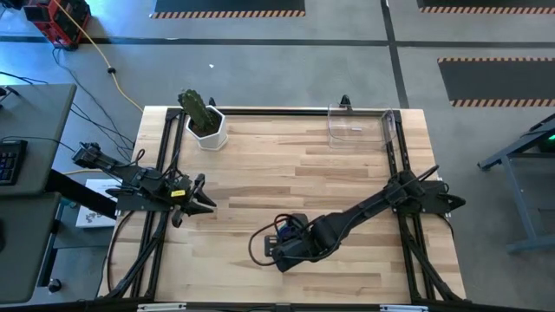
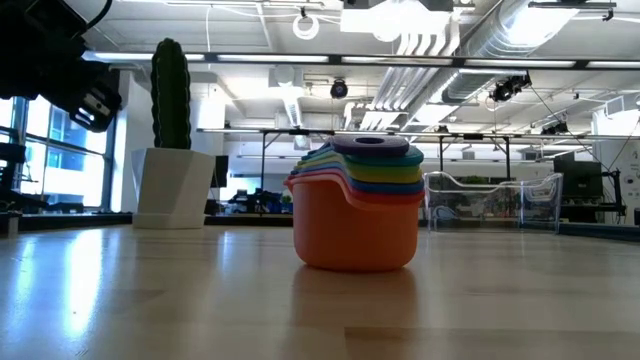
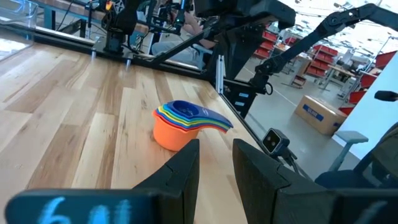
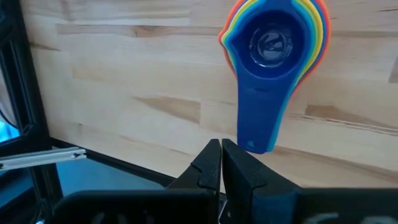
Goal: Nest measuring cups in basket
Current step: Put the nested measuring cups into the transparent bin
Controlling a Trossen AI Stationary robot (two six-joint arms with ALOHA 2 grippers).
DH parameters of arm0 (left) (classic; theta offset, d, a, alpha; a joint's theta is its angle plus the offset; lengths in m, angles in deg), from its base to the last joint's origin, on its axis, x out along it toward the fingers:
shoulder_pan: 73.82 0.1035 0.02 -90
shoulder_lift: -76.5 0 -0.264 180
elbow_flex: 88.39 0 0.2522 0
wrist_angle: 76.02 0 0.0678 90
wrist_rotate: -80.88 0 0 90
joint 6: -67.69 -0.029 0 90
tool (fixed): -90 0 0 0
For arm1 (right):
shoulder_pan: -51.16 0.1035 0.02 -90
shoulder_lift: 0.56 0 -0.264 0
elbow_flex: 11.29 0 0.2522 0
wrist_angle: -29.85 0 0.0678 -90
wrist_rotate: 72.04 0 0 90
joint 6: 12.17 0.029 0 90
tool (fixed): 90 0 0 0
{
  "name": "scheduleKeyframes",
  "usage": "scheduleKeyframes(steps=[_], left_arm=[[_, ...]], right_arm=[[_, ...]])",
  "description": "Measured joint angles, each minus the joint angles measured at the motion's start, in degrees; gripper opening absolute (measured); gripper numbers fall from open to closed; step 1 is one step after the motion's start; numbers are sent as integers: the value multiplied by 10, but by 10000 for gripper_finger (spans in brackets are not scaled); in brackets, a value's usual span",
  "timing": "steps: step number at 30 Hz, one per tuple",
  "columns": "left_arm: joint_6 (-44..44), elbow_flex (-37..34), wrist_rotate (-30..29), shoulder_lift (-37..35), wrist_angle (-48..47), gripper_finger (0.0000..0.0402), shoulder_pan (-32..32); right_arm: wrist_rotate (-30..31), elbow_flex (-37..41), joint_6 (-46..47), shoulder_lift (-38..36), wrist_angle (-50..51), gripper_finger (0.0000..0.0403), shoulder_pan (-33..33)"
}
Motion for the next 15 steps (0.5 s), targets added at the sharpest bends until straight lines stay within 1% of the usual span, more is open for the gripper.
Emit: scheduleKeyframes(steps=[5,8,11,15], left_arm=[[0,0,0,0,0,87,0],[0,0,0,0,0,87,0],[0,0,0,0,0,87,0],[0,0,0,0,0,87,0]], right_arm=[[0,0,-23,0,0,10,1],[-6,0,-30,0,8,27,2],[-17,0,-36,0,11,61,3],[-20,0,-40,1,11,122,3]])
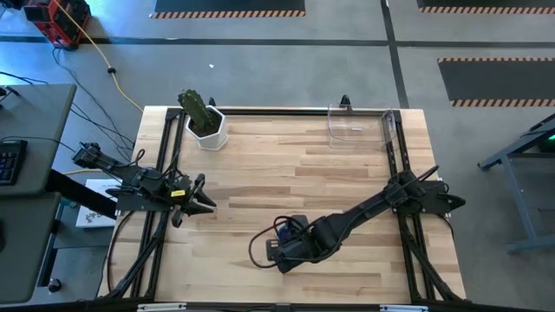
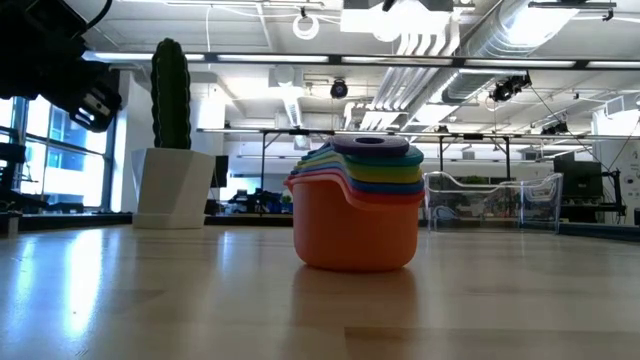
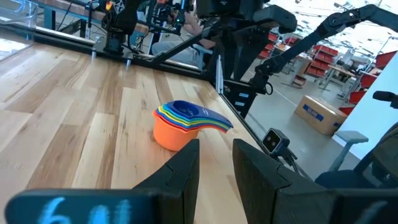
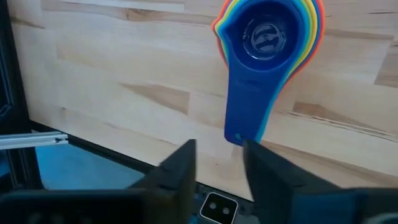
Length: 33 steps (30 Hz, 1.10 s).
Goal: Nest measuring cups in basket
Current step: Put the nested measuring cups into the transparent bin
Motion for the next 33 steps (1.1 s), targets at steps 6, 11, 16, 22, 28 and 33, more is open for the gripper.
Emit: scheduleKeyframes(steps=[6,11,16,22,28,33], left_arm=[[0,0,0,0,0,87,0],[0,0,0,0,0,87,0],[0,0,0,0,0,87,0],[0,0,0,0,0,87,0],[0,0,0,0,0,87,0],[0,0,0,0,0,87,0]], right_arm=[[-17,0,1,26,-1,228,0],[-39,0,4,46,0,305,-1],[-42,0,6,63,4,341,-4],[-33,0,19,86,4,349,-10],[-39,0,14,106,2,349,-16],[-41,0,14,124,-2,345,-16]])
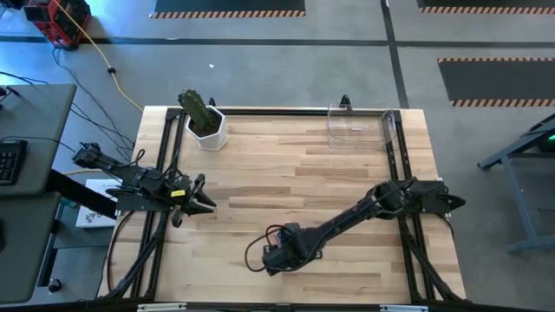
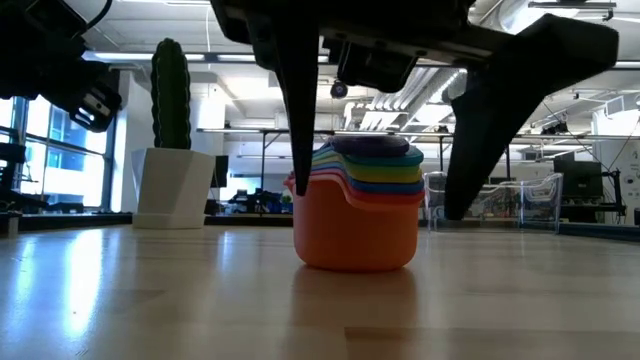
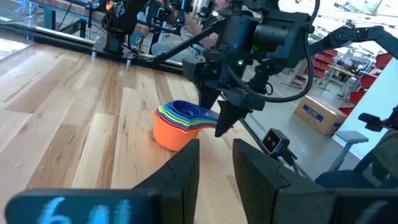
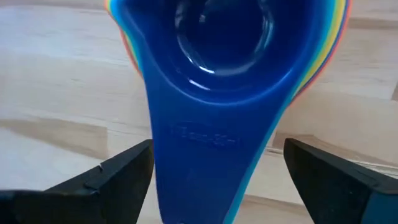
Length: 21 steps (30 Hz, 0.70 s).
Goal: Nest measuring cups in basket
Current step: Put the nested measuring cups into the transparent bin
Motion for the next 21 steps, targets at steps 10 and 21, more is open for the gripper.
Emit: scheduleKeyframes(steps=[10,21], left_arm=[[0,0,0,0,0,87,0],[0,0,0,0,0,87,0]], right_arm=[[15,0,0,2,1,274,0],[17,0,4,2,2,180,-3]])
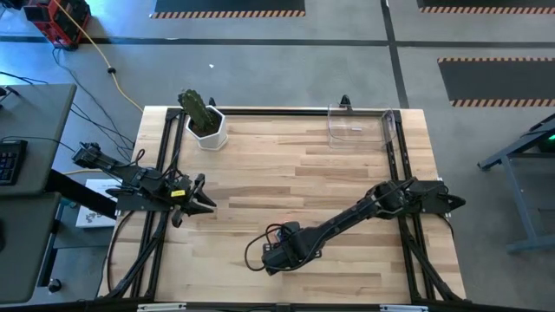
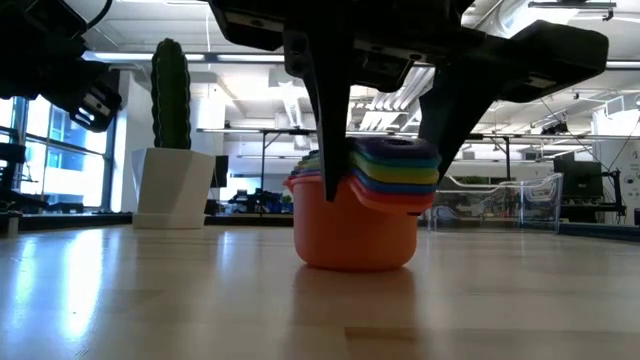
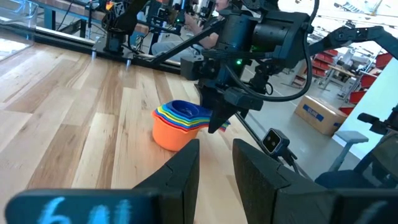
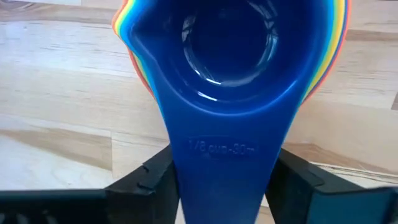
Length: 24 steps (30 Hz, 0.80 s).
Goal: Nest measuring cups in basket
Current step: Put the nested measuring cups into the transparent bin
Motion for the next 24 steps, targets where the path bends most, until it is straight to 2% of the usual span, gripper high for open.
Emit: scheduleKeyframes(steps=[7,24], left_arm=[[0,0,0,0,0,87,0],[0,0,0,0,0,87,0]], right_arm=[[-2,0,-7,0,5,151,-9],[-15,0,-45,0,6,132,-28]])
